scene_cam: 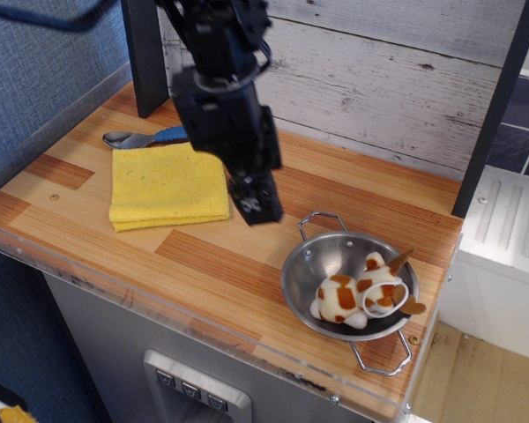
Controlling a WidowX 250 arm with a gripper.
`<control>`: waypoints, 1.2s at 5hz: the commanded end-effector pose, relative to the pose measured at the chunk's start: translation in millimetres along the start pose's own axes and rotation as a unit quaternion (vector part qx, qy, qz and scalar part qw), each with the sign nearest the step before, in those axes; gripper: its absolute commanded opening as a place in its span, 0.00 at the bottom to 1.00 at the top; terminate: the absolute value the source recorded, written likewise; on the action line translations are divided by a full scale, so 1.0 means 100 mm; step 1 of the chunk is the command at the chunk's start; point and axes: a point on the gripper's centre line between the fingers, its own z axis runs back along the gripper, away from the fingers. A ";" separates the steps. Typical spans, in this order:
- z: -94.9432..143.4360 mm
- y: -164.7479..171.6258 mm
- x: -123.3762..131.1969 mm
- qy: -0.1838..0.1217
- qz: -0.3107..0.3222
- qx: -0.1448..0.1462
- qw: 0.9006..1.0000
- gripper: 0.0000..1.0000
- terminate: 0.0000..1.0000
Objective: Move spotted animal onto yellow towel
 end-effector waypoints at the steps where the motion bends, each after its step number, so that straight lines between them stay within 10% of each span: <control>1: 0.00 0.30 -0.42 0.028 -0.044 0.009 0.999 1.00 0.00; 6: -0.29 0.58 -0.52 -0.044 -0.124 0.008 0.991 1.00 0.00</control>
